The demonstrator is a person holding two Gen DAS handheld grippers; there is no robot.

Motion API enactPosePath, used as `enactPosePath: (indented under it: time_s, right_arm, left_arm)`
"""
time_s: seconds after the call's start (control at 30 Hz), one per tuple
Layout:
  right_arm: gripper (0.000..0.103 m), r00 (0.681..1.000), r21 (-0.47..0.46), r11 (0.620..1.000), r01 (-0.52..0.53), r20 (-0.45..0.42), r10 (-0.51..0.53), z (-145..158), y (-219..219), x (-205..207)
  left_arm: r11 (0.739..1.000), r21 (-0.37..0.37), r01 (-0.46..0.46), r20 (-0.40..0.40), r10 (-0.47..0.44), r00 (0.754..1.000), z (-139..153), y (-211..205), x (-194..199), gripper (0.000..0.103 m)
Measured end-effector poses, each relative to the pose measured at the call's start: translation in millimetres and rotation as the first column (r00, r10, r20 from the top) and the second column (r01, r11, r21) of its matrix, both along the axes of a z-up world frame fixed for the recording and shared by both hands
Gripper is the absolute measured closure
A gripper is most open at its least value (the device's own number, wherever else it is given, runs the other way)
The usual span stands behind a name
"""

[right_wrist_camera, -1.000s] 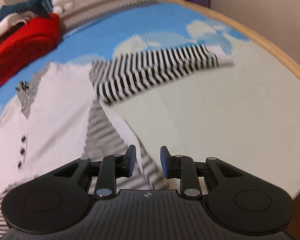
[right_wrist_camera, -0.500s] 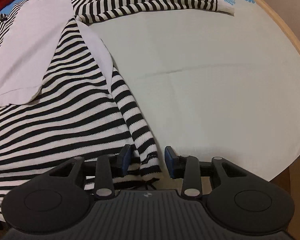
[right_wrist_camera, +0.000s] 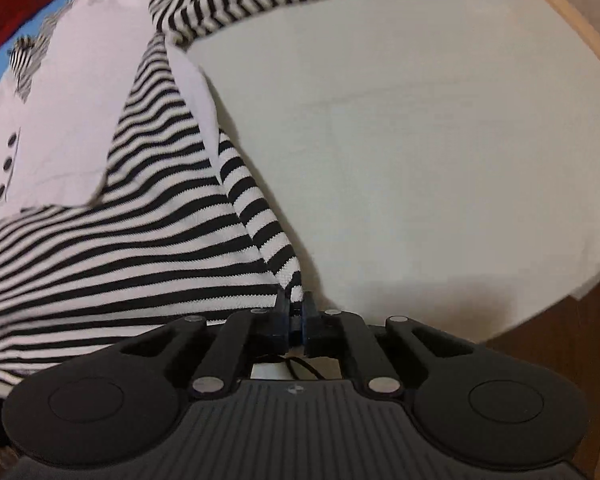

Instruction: Fold small clothes

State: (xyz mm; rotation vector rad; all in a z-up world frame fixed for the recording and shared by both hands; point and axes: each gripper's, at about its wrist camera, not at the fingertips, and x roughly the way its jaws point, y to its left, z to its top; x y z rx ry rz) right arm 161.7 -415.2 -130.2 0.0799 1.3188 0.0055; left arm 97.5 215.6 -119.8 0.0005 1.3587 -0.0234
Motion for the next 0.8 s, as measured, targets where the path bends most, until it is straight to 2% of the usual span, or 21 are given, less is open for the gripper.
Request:
enactPosePath:
  time_s: [0.07,0.13,0.2,0.27,0.37,0.43,0.47,0.53,0.57,0.6,0.63,0.67,0.7,0.73,0.77,0.8]
  right_arm:
    - [0.099,1.0,-0.007,1.0,0.001,-0.015,-0.001,0.5,0.2,-0.7]
    - [0.098,1.0,-0.007,1.0,-0.008,0.013,0.008,6.6,2.5,1.7]
    - [0.094,0.996,-0.015,1.0,-0.009,0.086,0.01,20.1,5.4,2.5]
    - [0.093,0.984,-0.011,1.0,-0.011,0.175,0.012,35.1,7.0,0.4]
    - [0.091,0.968,0.013,0.999,-0.053,0.245,0.048,44.7,12.8,-1.1]
    - [0.091,0.967,0.02,0.994,-0.111,0.233,0.104,39.2,21.7,-2.7]
    - [0.09,0.97,0.008,0.989,-0.146,0.199,0.142,31.7,27.7,-3.0]
    - [0.087,0.973,-0.076,0.974,-0.212,0.073,0.217,10.4,40.3,-3.9]
    - [0.086,0.97,-0.119,0.963,-0.24,0.015,0.244,0.8,43.7,-5.2]
    - [0.086,0.964,-0.143,0.954,-0.263,0.002,0.266,-1.7,45.5,-6.2]
    - [0.086,0.964,-0.143,0.956,-0.257,0.03,0.264,3.4,45.1,-5.9]
    - [0.086,0.968,-0.131,0.965,-0.227,0.082,0.239,13.3,42.6,-4.8]
    - [0.086,0.968,-0.11,0.975,-0.192,0.14,0.207,24.7,39.5,-3.1]
    - [0.086,0.965,-0.084,0.984,-0.159,0.2,0.173,36.1,35.9,-2.0]
    - [0.083,0.957,-0.06,0.99,-0.129,0.254,0.14,46.5,32.5,-1.6]
    - [0.078,0.944,-0.039,0.994,-0.101,0.31,0.108,56.4,31.6,-1.8]
  left_arm:
    - [0.999,0.025,0.046,-0.033,-0.045,0.998,-3.5,-7.7,-2.9,0.099]
    - [0.994,0.077,0.077,-0.057,-0.073,0.996,-5.7,-15.9,0.4,0.094]
    - [0.994,0.094,0.06,-0.001,-0.06,0.998,6.1,-15.8,3.7,0.092]
    - [0.998,0.047,0.038,0.109,-0.043,0.993,26.8,-13.7,6.8,0.092]
    - [0.996,-0.061,0.061,0.146,-0.052,0.988,35.4,-19.4,10.9,0.092]
    - [0.992,-0.069,0.106,0.094,-0.099,0.991,25.9,-29.5,12.0,0.09]
    - [0.99,-0.053,0.129,0.036,-0.127,0.991,14.7,-35.8,13.1,0.087]
    - [0.98,0.037,0.198,-0.079,-0.194,0.978,-7.3,-49.9,12.0,0.085]
    - [0.97,0.074,0.23,-0.089,-0.224,0.971,-9.8,-54.3,10.3,0.083]
    - [0.972,0.074,0.224,-0.061,-0.219,0.974,-3.8,-53.8,12.6,0.083]
    - [0.979,0.058,0.193,-0.022,-0.192,0.981,4.4,-50.1,14.7,0.082]
    - [0.99,0.023,0.141,0.047,-0.142,0.989,18.6,-42.7,18.9,0.077]
    - [0.995,-0.007,0.102,0.105,-0.101,0.989,30.2,-36.4,20.8,0.067]
    - [0.997,-0.029,0.065,0.159,-0.059,0.986,40.3,-31.2,23.8,0.061]
    - [0.999,-0.038,0.024,0.208,-0.016,0.978,49.4,-25.9,25.1,0.051]
    - [0.999,-0.032,-0.019,0.249,0.026,0.968,56.5,-21.9,27.9,0.047]
